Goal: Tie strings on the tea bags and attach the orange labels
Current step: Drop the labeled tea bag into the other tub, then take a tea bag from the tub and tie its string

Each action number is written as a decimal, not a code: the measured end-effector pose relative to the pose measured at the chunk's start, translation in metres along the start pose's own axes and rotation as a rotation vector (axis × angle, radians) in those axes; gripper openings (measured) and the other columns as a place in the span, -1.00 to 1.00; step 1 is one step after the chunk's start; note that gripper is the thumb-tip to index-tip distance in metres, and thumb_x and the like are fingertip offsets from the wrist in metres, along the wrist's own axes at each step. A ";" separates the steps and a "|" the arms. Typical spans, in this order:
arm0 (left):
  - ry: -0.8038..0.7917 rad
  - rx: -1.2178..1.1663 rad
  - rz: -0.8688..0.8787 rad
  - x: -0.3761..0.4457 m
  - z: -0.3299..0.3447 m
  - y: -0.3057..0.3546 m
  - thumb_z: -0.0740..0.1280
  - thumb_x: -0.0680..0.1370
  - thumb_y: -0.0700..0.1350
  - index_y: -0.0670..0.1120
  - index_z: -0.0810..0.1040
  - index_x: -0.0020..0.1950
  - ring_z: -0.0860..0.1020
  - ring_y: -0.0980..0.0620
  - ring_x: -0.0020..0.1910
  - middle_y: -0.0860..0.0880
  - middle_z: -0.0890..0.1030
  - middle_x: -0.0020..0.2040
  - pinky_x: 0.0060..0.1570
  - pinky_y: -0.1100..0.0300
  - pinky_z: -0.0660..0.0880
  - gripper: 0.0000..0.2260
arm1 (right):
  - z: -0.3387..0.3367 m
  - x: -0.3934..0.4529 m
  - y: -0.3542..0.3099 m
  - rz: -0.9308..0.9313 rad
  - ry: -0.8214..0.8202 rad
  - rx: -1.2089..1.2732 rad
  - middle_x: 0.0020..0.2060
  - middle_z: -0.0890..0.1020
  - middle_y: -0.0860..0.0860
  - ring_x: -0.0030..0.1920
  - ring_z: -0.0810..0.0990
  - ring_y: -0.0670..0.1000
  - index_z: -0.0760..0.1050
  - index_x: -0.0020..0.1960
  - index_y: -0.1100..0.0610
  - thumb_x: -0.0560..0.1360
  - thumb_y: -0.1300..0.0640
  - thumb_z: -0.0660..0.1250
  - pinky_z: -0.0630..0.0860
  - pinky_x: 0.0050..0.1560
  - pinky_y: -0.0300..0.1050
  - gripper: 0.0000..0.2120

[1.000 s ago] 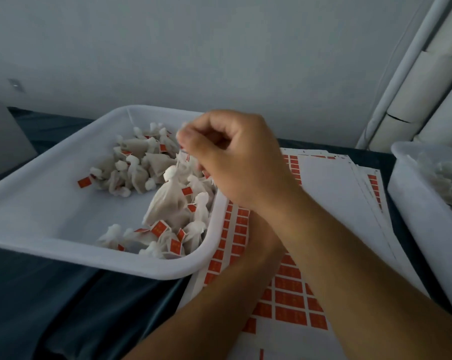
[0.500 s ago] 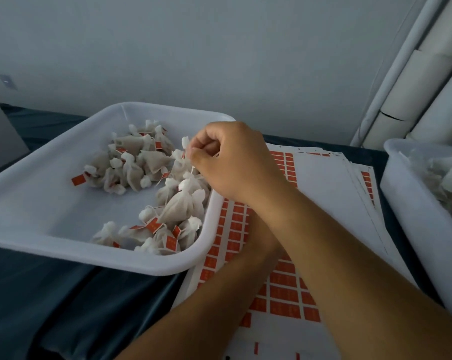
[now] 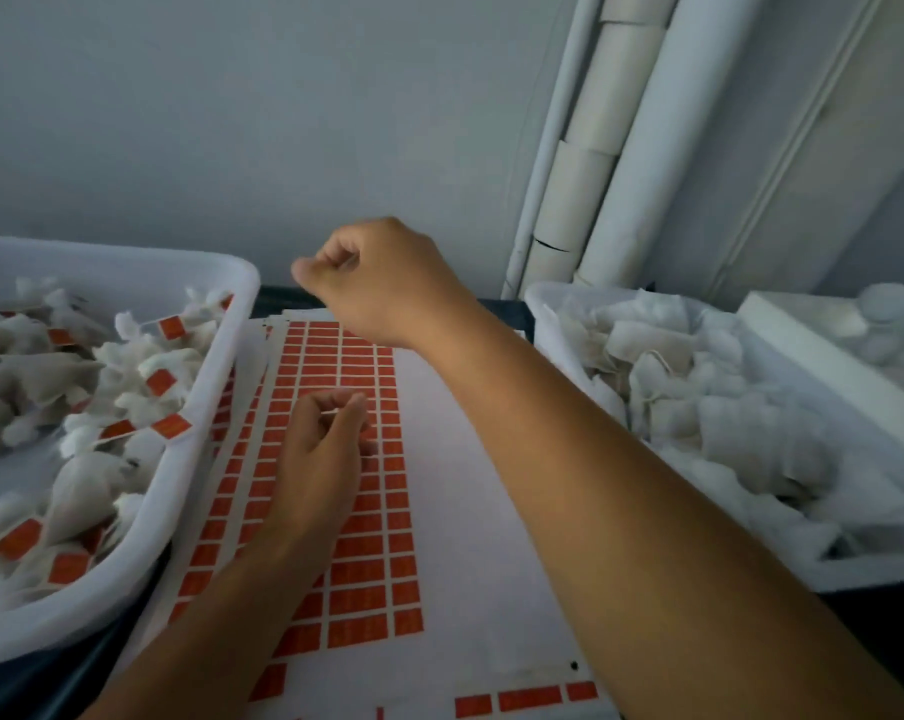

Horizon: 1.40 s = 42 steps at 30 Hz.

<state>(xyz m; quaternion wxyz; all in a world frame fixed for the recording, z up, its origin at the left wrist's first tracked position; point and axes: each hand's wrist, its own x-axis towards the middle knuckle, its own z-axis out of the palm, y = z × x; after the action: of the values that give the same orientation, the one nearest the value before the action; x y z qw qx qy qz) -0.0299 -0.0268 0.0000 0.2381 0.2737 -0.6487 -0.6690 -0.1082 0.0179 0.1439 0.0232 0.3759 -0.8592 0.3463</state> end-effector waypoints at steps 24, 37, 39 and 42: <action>-0.005 0.106 0.058 0.005 0.004 -0.014 0.26 0.66 0.13 0.13 0.51 0.12 0.64 0.00 -0.13 0.04 0.65 -0.06 -0.24 0.26 0.47 -0.87 | -0.109 -0.040 0.186 0.902 -0.279 -0.447 -0.17 0.66 0.05 -0.33 0.60 0.01 0.42 -0.09 0.12 0.55 -0.10 0.41 0.48 -0.38 -0.16 -0.69; -0.030 0.090 0.054 0.004 0.002 -0.013 0.31 0.65 0.08 0.13 0.50 0.12 0.63 0.02 -0.11 0.06 0.64 -0.04 -0.28 0.28 0.45 -0.91 | -0.109 -0.035 0.147 0.813 -0.222 -0.874 -0.19 0.49 0.04 -0.19 0.56 0.05 0.48 0.40 0.07 0.50 0.18 0.33 0.39 -0.39 -0.09 -0.54; -0.031 0.092 0.054 0.004 0.002 -0.013 0.32 0.65 0.08 0.14 0.50 0.10 0.63 0.02 -0.13 0.09 0.63 -0.05 -0.29 0.30 0.44 -0.93 | -0.111 -0.031 0.142 0.798 -0.192 -0.912 -0.16 0.49 0.04 0.01 0.60 0.10 0.53 0.31 0.16 0.51 0.21 0.35 0.41 -0.24 -0.08 -0.63; -0.038 0.100 0.063 0.002 0.003 -0.011 0.32 0.64 0.08 0.15 0.50 0.09 0.62 0.02 -0.13 0.10 0.63 -0.05 -0.29 0.33 0.43 -0.93 | -0.120 -0.026 0.121 0.682 -0.127 -0.974 0.07 0.59 0.10 0.11 0.59 0.13 0.55 0.25 0.22 0.54 0.24 0.33 0.40 -0.08 -0.05 -0.71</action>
<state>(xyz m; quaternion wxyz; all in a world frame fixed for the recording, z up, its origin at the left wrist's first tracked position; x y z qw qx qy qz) -0.0328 -0.0257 -0.0108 0.2328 0.2521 -0.6939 -0.6331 -0.1959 0.1656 0.1573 0.0289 0.0452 -0.9910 -0.1229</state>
